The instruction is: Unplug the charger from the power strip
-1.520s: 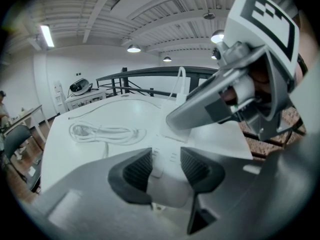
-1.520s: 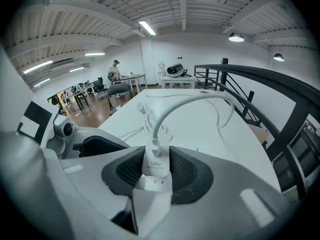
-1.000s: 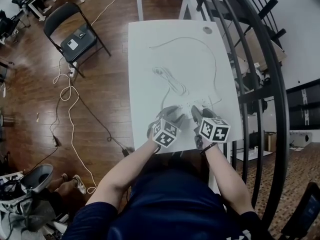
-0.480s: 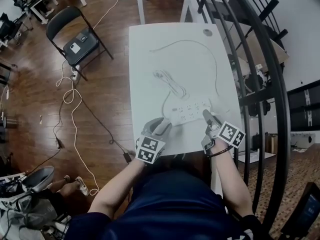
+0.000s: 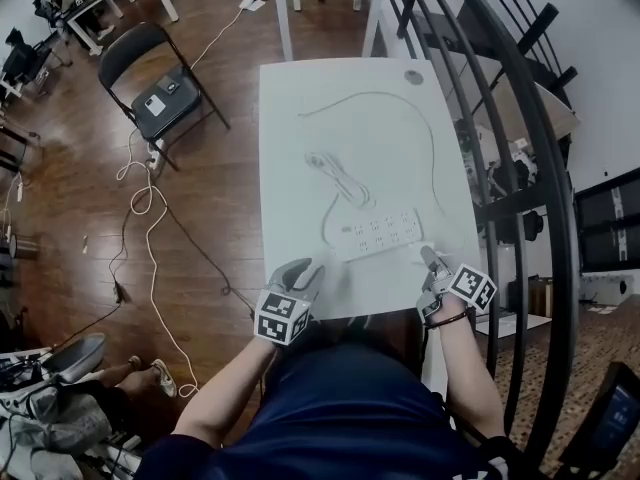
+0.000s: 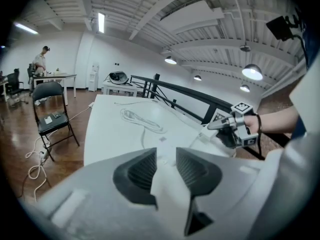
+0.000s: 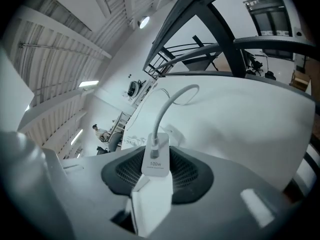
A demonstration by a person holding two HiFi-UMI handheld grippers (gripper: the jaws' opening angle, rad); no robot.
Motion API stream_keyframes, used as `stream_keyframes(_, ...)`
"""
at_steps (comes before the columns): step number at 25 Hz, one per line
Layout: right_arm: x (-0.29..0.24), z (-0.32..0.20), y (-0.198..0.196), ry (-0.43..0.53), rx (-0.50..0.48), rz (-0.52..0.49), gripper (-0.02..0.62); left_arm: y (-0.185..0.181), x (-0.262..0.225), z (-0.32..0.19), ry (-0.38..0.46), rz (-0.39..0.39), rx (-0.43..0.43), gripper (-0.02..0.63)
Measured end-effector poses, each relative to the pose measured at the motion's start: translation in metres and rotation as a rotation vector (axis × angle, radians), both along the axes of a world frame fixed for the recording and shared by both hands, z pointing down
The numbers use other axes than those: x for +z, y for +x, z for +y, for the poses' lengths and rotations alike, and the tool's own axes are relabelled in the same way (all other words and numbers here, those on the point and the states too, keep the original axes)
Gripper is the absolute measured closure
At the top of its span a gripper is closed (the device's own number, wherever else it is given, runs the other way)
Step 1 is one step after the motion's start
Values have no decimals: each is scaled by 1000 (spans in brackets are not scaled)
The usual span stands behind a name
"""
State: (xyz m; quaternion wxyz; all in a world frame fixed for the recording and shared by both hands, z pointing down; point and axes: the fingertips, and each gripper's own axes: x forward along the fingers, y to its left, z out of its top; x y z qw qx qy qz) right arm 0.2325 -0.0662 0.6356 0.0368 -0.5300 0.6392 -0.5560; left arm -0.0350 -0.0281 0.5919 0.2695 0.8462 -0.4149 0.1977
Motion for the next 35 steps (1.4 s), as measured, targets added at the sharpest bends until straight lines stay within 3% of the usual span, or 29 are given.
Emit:
stream_keyframes(4,17,12,8,-44,-33,46,453,4,-6,0,7,2,-6,483)
stream_keyframes(12,25,15,18,-43,-30,101,444,6,-2,2,-14,7,-22,483)
stream_keyframes(15,27,15,21,-47,-37,127,376,7,1,4,-21,2,-16,485)
stream_keyframes(19,28,18,23,-60,-40,159,331,8,1,6,-34,1,-7,485)
stream_keyframes(29,42,34,47,-168,-11,283,295,16,-7,3,-27,20,20,485)
stream_keyframes(35,32,42,65,-181,69,300,295,15,-12,4,-15,30,23,485)
